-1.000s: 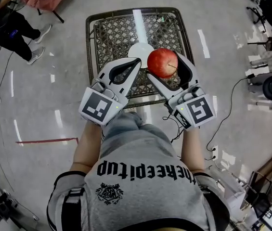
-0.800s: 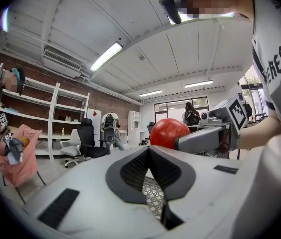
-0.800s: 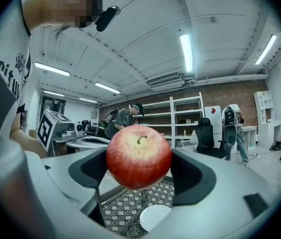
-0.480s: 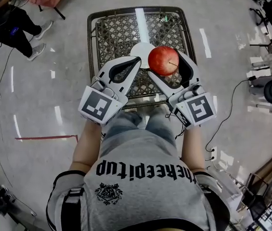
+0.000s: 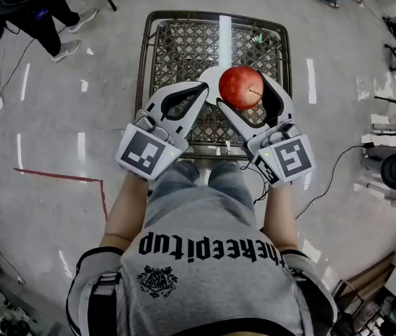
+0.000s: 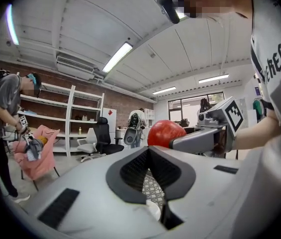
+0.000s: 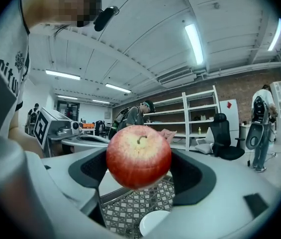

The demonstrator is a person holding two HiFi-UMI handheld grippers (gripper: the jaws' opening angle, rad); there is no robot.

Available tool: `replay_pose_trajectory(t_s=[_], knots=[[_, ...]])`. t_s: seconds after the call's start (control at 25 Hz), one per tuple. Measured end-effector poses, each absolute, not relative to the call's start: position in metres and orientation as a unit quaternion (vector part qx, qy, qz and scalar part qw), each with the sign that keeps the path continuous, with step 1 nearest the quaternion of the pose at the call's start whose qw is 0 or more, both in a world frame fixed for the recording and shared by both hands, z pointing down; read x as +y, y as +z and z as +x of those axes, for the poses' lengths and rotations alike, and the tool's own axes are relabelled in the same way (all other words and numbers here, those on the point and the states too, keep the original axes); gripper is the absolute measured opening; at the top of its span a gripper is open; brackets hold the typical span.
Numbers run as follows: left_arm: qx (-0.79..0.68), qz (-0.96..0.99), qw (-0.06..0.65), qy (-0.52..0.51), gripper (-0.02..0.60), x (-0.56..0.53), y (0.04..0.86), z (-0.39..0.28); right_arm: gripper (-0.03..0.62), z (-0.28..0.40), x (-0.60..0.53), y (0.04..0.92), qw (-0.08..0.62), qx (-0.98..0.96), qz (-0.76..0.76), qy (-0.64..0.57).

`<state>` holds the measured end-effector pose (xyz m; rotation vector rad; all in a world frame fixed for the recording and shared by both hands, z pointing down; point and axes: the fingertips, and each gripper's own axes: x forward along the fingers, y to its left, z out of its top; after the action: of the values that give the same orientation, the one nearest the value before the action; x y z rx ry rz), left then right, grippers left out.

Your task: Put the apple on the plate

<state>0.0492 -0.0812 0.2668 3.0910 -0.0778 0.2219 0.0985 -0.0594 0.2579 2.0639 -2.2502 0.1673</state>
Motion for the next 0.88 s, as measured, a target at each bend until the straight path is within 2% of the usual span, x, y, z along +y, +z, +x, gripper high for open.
replay_pose_trajectory(t_s=[0.88], knots=[[-0.180, 0.979, 0.042, 0.084, 0.021, -0.065, 0.269, 0.085, 0.407, 0.147, -0.061, 0.265, 0.050, -0.824, 0.561, 0.068]])
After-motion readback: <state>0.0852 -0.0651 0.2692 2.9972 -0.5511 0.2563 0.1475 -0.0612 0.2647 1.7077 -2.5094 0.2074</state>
